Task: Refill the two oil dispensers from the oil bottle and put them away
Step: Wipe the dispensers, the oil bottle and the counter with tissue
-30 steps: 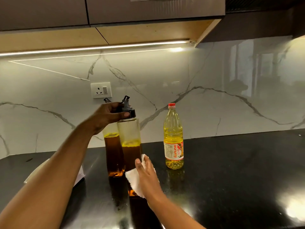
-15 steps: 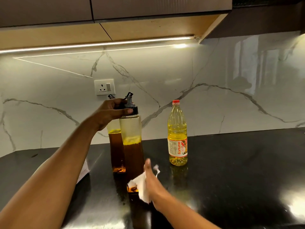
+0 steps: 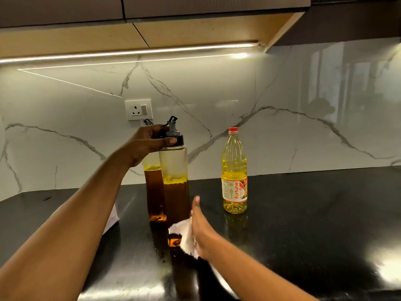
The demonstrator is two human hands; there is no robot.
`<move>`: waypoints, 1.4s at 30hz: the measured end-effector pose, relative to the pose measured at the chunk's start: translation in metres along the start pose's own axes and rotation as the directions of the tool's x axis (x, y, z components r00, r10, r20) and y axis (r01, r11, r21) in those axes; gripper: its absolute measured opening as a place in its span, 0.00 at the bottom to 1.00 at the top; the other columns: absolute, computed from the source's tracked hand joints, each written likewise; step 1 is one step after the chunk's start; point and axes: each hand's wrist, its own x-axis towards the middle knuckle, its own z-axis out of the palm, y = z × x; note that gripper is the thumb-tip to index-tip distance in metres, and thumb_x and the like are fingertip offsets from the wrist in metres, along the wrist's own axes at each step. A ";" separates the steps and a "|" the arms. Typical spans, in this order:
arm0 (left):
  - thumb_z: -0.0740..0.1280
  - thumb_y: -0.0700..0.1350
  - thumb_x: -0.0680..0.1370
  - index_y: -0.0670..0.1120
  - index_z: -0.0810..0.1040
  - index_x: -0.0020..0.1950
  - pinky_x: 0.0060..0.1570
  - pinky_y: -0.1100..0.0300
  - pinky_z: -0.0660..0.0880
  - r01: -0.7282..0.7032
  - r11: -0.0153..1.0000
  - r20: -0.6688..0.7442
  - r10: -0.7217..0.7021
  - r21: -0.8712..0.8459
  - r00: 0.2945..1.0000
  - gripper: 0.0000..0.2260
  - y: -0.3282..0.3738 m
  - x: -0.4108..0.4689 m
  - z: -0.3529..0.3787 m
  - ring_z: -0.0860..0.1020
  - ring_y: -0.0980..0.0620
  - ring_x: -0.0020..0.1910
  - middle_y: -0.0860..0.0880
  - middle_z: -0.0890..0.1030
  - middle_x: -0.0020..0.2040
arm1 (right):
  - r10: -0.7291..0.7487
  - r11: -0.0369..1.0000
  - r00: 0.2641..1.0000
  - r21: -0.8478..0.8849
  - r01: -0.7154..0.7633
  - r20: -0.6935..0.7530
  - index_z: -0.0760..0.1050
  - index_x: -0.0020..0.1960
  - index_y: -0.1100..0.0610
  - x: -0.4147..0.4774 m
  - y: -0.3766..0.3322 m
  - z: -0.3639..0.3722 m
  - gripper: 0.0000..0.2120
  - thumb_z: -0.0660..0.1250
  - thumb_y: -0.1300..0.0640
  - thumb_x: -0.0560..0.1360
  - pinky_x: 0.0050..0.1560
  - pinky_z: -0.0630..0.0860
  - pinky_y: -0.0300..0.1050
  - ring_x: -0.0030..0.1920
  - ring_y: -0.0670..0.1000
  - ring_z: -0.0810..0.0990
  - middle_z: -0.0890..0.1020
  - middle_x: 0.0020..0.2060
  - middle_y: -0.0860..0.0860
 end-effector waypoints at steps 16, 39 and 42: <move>0.79 0.48 0.65 0.50 0.79 0.53 0.49 0.64 0.78 0.001 1.000 0.002 -0.002 0.008 1.000 0.19 -0.002 0.003 0.002 0.80 0.51 0.53 0.56 0.85 0.43 | -0.037 0.998 0.999 0.052 0.036 0.006 0.62 0.72 0.65 -0.001 -0.014 -0.002 0.49 0.37 0.27 0.71 0.72 0.57 0.56 0.71 0.60 0.65 0.65 0.71 0.63; 0.80 0.62 0.56 0.49 0.78 0.61 0.59 0.61 0.76 0.100 0.985 0.083 -0.089 -0.144 0.993 0.38 -0.010 0.010 -0.003 0.78 0.52 0.61 0.50 0.82 0.58 | -0.591 0.719 0.737 -0.628 0.297 -0.328 0.69 0.66 0.54 0.024 0.002 -0.018 0.34 0.77 0.46 0.64 0.60 0.73 0.44 0.59 0.51 0.76 0.79 0.57 0.51; 0.76 0.67 0.56 0.54 0.80 0.53 0.49 0.60 0.77 0.094 0.995 -0.072 -0.092 0.025 0.993 0.30 -0.002 0.009 0.018 0.80 0.55 0.55 0.52 0.84 0.52 | -0.683 0.652 0.601 -0.717 0.246 -0.415 0.69 0.65 0.51 0.018 0.010 -0.010 0.31 0.74 0.44 0.66 0.56 0.73 0.41 0.56 0.50 0.77 0.79 0.56 0.49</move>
